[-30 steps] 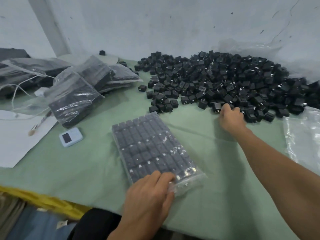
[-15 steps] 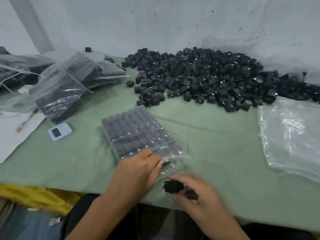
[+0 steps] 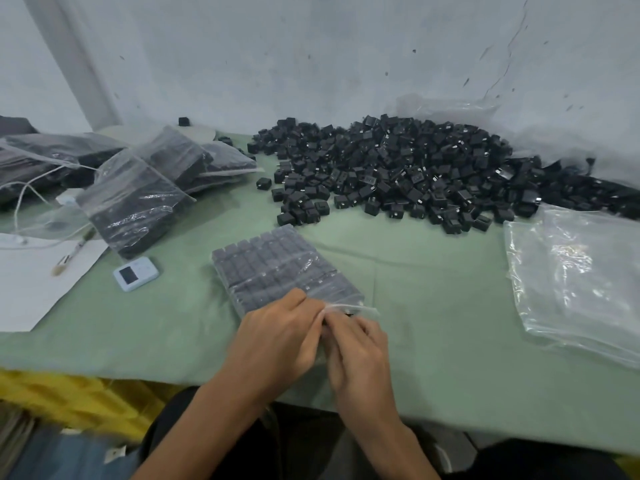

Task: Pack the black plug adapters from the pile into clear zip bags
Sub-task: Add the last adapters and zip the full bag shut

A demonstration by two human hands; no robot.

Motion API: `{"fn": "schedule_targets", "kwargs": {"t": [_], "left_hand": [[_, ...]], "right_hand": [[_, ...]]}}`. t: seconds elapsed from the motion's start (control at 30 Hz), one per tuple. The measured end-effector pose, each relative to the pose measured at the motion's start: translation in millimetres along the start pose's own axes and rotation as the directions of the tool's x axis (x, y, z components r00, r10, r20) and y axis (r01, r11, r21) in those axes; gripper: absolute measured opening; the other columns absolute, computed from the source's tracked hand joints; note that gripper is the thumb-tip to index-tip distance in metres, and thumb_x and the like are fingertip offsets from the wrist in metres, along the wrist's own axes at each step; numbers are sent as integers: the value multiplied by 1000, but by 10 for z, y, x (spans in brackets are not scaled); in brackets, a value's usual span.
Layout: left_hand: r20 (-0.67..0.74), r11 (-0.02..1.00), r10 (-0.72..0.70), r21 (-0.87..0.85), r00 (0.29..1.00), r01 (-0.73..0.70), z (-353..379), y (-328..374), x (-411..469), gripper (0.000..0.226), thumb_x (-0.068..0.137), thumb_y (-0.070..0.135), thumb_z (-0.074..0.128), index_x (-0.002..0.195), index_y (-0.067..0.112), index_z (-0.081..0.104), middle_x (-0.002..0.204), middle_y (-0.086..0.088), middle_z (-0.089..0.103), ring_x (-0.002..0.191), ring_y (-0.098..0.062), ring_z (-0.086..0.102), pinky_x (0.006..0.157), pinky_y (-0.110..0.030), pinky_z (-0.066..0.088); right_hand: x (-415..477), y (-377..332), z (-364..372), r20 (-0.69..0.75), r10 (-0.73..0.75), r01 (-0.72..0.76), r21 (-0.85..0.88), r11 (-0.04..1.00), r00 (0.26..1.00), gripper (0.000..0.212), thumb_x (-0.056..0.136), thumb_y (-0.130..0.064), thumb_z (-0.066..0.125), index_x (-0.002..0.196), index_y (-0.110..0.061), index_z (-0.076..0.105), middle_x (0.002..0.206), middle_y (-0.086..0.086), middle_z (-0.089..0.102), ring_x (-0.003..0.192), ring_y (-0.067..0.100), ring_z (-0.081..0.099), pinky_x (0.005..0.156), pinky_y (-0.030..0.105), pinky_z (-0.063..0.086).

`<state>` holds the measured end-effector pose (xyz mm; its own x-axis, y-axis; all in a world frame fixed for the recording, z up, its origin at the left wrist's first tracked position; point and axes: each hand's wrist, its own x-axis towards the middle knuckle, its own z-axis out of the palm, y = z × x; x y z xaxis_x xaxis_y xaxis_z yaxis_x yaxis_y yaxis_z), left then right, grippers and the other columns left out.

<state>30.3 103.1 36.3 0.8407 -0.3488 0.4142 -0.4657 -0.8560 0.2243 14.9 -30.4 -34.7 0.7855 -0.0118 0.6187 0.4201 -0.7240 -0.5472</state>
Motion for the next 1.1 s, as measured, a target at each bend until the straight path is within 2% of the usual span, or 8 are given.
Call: {"fn": "schedule_targets", "kwargs": {"t": [0.2, 0.33, 0.43, 0.57, 0.7, 0.93, 1.0, 1.1], "left_hand": [[38, 1000, -8, -28, 999, 9, 45, 64, -23, 11, 93, 25, 59, 92, 24, 70, 85, 5, 61, 70, -22, 65, 53, -39, 53], [18, 1000, -3, -19, 1000, 3, 48, 78, -36, 19, 91, 28, 52, 86, 23, 70, 81, 5, 60, 67, -19, 64, 50, -36, 51], [47, 1000, -10, -3, 999, 10, 48, 68, -24, 17, 95, 29, 53, 91, 22, 69, 87, 5, 60, 75, -19, 64, 59, -38, 52], [117, 1000, 27, -9, 993, -26, 65, 86, -12, 26, 100, 35, 43, 101, 21, 65, 96, 3, 58, 86, -21, 62, 70, -41, 52], [82, 1000, -1, -19, 997, 2, 14, 26, 23, 26, 101, 35, 45, 103, 22, 67, 99, 4, 60, 87, -20, 64, 71, -40, 53], [141, 999, 16, -34, 990, -12, 34, 36, 20, 21, 98, 31, 50, 103, 20, 68, 102, 2, 62, 88, -26, 65, 70, -43, 52], [165, 1000, 14, -28, 986, -9, 55, 51, 1, 25, 100, 32, 47, 110, 19, 67, 110, 2, 62, 93, -28, 64, 72, -44, 52], [184, 1000, 10, 11, 983, -12, 72, 51, 17, 28, 102, 33, 43, 113, 18, 65, 114, 2, 60, 95, -28, 63, 74, -46, 51]], "right_hand": [[-14, 5, 169, -33, 265, -257, 159, 953, 964, 21, 81, -8, 75, 96, -18, 64, 97, -14, 59, 97, 12, 49, 86, 23, 40], [-59, 21, 140, -23, 82, -83, -73, 994, 996, 22, 87, -23, 54, 97, -12, 71, 103, -2, 70, 100, 24, 59, 93, 33, 43], [-135, 47, 165, 201, -106, 144, -189, 971, 974, 34, 89, -19, 55, 115, -4, 71, 118, 8, 70, 118, 31, 61, 108, 45, 39], [36, -69, 156, 454, -57, 224, -322, 920, 889, 54, 81, -42, 53, 123, -11, 68, 118, 7, 69, 120, 30, 60, 113, 44, 25], [319, -96, 40, 545, -97, 225, -174, 959, 833, 37, 84, -35, 44, 105, -19, 69, 99, 1, 71, 94, 24, 65, 87, 35, 45], [388, -67, 9, 492, -220, 327, -144, 934, 843, 22, 76, -26, 45, 84, -23, 66, 79, -5, 67, 72, 16, 62, 68, 26, 43], [444, -45, 19, 557, -213, 363, -172, 916, 803, 39, 83, -29, 41, 106, -16, 69, 103, 2, 70, 95, 19, 65, 86, 27, 45], [528, -7, 57, 727, 1, 311, -295, 903, 687, 74, 91, -50, 21, 157, -16, 21, 162, 6, 25, 149, 27, 23, 120, 43, 21]]}}
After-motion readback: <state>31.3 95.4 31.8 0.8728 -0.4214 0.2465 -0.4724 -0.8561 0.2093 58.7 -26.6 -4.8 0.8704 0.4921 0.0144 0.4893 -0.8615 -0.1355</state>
